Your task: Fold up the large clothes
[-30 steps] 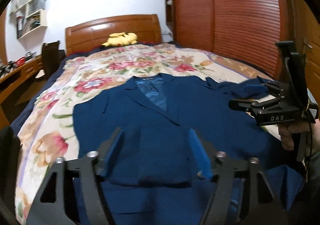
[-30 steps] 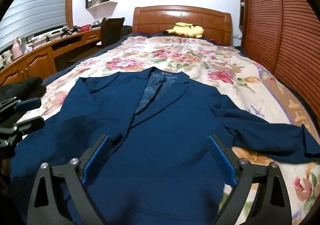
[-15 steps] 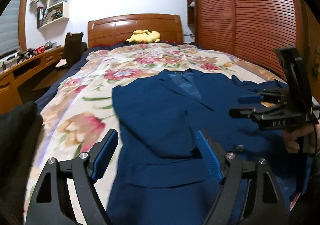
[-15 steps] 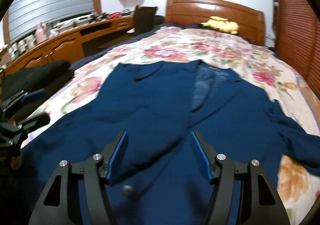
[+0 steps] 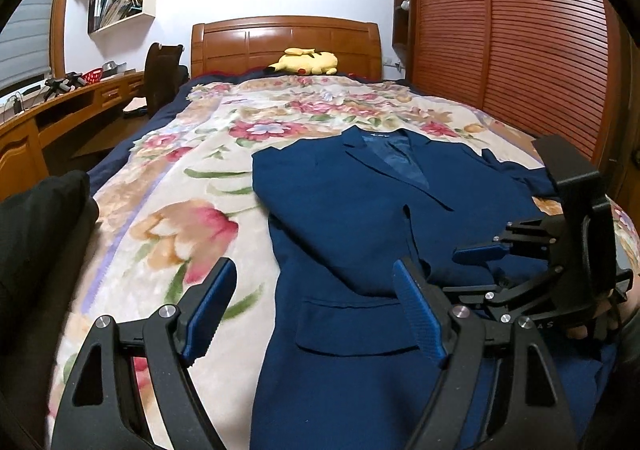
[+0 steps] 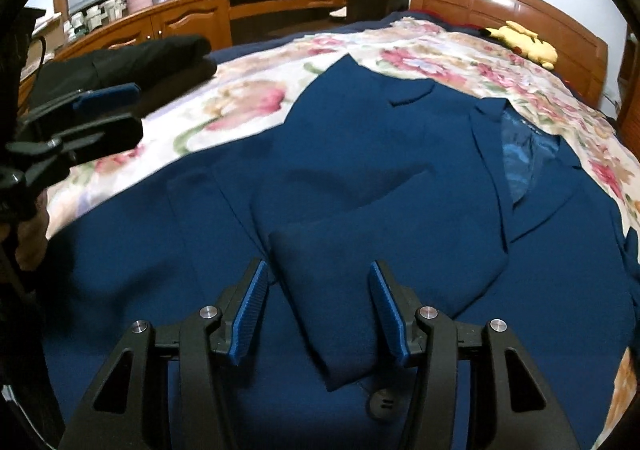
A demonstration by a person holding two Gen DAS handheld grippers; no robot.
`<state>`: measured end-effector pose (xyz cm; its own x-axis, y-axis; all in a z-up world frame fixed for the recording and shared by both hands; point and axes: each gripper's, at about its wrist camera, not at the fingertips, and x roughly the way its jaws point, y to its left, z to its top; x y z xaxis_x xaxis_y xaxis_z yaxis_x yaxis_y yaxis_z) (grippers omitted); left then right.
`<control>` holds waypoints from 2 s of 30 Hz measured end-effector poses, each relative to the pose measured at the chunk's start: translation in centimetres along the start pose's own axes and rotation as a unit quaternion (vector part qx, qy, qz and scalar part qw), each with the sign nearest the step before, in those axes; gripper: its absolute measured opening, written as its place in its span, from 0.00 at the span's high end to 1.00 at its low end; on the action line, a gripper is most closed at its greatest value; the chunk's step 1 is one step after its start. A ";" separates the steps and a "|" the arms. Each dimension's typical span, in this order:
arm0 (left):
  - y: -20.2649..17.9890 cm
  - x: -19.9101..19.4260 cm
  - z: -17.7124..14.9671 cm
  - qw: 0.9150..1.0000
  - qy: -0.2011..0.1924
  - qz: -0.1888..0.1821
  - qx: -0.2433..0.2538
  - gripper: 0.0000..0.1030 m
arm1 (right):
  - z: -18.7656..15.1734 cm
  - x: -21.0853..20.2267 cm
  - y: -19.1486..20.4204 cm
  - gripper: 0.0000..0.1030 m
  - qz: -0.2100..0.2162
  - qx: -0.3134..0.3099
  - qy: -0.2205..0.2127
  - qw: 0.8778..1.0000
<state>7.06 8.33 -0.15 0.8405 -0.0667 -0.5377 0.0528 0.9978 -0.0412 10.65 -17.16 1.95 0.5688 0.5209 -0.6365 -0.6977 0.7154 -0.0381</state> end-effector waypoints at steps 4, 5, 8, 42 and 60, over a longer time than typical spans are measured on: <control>-0.2 -0.2 0.0 1.000 -0.002 0.001 0.005 0.21 | 0.0 0.0 -0.8 0.66 0.004 0.014 -0.004 1.000; -0.4 -0.2 0.1 1.000 -0.004 0.002 0.006 0.21 | 0.0 -0.1 -1.1 0.74 0.007 0.015 -0.006 1.000; -0.9 -0.3 0.6 1.000 -0.008 -0.003 0.003 0.21 | 0.0 0.0 -0.9 0.87 0.007 0.017 -0.018 1.000; -4.6 2.0 0.6 0.999 0.011 -0.036 0.004 0.21 | -6.7 -12.5 -1.1 0.93 -0.161 0.144 -0.234 0.948; -3.7 1.5 0.7 0.999 0.005 -0.046 -0.011 0.21 | -13.4 -15.6 3.7 0.47 -0.227 0.168 -0.140 0.949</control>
<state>8.54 4.58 -0.21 0.8272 -0.1585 -0.5391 0.1183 0.9870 -0.1087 -6.60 -28.88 1.38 0.9038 0.1939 -0.3815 -0.2024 0.9791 0.0182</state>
